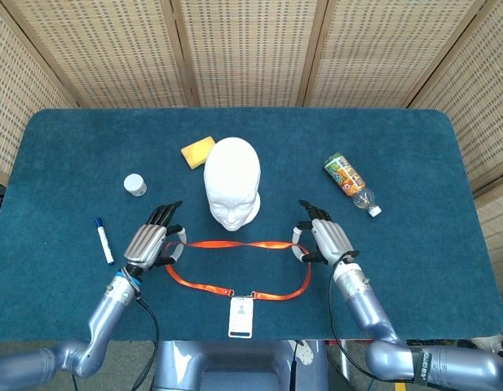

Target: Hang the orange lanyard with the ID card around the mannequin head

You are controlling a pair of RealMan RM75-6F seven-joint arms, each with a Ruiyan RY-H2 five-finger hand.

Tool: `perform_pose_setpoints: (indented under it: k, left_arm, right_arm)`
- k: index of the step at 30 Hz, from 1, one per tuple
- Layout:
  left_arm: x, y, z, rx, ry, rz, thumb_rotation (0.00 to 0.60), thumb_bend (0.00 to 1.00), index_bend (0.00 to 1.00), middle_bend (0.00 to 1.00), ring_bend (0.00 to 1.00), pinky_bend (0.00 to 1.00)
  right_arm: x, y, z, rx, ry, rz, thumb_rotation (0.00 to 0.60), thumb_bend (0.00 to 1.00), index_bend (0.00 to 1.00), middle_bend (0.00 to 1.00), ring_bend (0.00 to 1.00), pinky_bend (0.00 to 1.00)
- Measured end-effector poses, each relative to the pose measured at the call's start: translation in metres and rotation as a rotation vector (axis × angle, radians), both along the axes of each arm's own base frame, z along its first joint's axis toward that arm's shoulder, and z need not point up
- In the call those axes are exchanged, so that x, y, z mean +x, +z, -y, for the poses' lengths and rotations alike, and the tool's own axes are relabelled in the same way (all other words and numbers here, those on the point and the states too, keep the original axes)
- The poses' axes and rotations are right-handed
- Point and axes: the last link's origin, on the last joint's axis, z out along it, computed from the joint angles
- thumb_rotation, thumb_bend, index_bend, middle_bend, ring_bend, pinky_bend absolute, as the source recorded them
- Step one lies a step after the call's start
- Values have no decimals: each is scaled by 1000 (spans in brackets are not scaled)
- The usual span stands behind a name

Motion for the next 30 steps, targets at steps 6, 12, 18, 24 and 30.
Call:
perform_pose_setpoints:
  k: [6,12,18,24,30]
  left_arm:
    - [2,15,6,67,-41,40,600,517,685,0,0,0]
    - [15,28,5,120,-79,81,600,517,688,0,0,0]
    - [31,36,2,147,-103,96,600,517,689,0,0,0]
    - [51,47,1,169,-130,123,600,517,690,0,0,0]
    - [69,61,-1,197,-149,139,600,517,698,0,0,0]
  right_arm:
    - [9,13,-6,-43,3,45,600,491,725,0,0,0]
    - [23,23,-6,-69,33,67,600,492,726,0,0,0]
    - [38,31,-6,-88,70,74,600,492,727,1,0,0]
    - [55,41,-4,-121,94,105,600,491,727,1,0,0]
    - [70,55,1,-159,110,128,600,491,727,2,0,0]
